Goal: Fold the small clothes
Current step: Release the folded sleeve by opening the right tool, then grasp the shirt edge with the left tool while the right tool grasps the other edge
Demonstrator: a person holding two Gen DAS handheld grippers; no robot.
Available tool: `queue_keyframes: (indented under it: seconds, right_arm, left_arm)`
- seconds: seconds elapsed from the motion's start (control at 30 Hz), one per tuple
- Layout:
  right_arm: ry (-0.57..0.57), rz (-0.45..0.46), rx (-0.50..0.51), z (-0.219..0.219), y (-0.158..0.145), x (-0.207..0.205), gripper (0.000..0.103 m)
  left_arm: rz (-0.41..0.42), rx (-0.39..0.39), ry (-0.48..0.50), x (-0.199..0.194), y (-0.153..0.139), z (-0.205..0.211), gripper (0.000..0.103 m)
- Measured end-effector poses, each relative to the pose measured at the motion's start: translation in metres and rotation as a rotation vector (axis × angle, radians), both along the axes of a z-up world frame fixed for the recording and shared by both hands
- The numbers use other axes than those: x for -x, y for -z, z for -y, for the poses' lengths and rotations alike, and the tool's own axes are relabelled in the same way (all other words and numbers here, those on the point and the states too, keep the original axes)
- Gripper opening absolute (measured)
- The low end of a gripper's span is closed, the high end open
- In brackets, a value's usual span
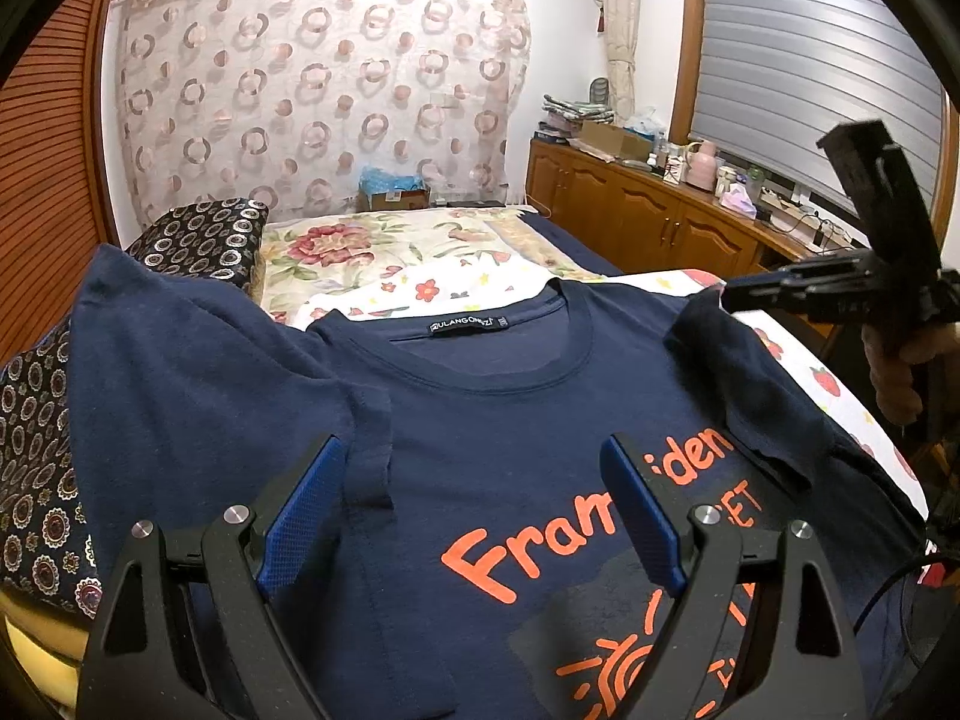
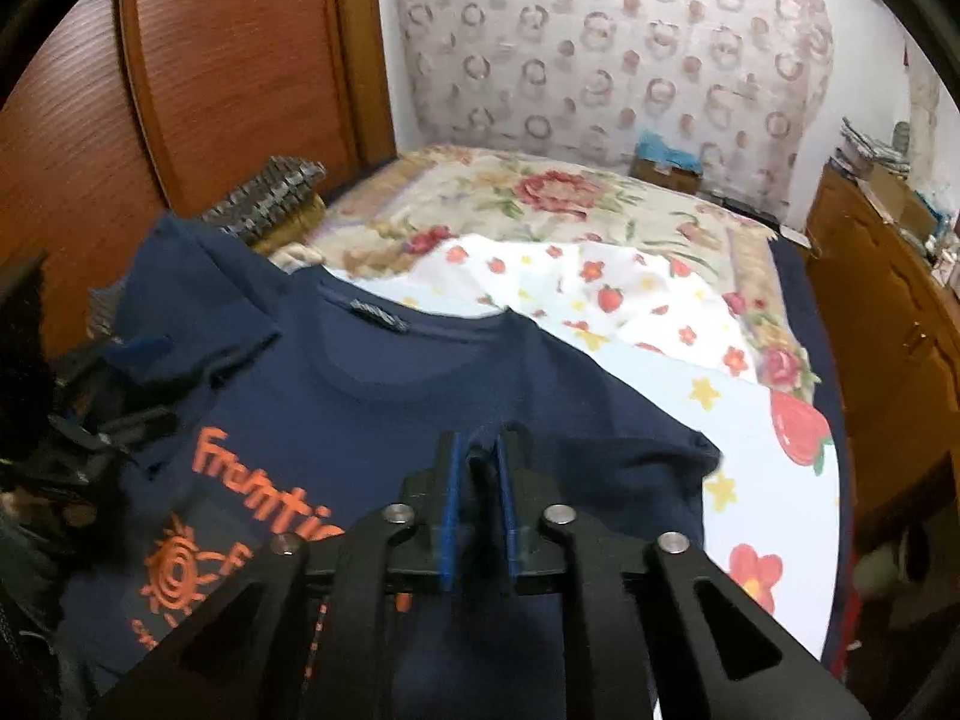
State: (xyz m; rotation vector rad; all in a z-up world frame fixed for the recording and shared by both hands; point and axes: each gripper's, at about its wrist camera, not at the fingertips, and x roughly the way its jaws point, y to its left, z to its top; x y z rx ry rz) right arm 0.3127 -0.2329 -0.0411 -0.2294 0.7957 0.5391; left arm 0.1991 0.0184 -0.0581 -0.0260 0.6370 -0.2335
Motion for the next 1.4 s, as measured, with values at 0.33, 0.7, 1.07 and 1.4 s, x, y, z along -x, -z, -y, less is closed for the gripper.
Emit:
queue_keyframes:
  seconds: [0.33,0.7,1.07,1.4]
  right_arm:
    - [0.112,-0.003,0.045,0.022,0.014,0.008,0.043]
    - [0.179,-0.08,-0.03,0.038,0.036,-0.054,0.047]
    - [0.168,-0.039,-0.102,0.019,0.032,-0.095,0.009]
    - [0.221,0.031,-0.029,0.024,0.035,-0.076,0.008]
  left_arm:
    - [-0.001,0.0,-0.001,-0.001,-0.003,0.001,0.088]
    - [-0.024,0.015,-0.075,-0.001,-0.023,-0.024,0.088]
    - [-0.023,-0.046,-0.176,0.001,-0.045,-0.059,0.088]
    - [-0.037,-0.083,-0.237,-0.009,-0.048,-0.096,0.088]
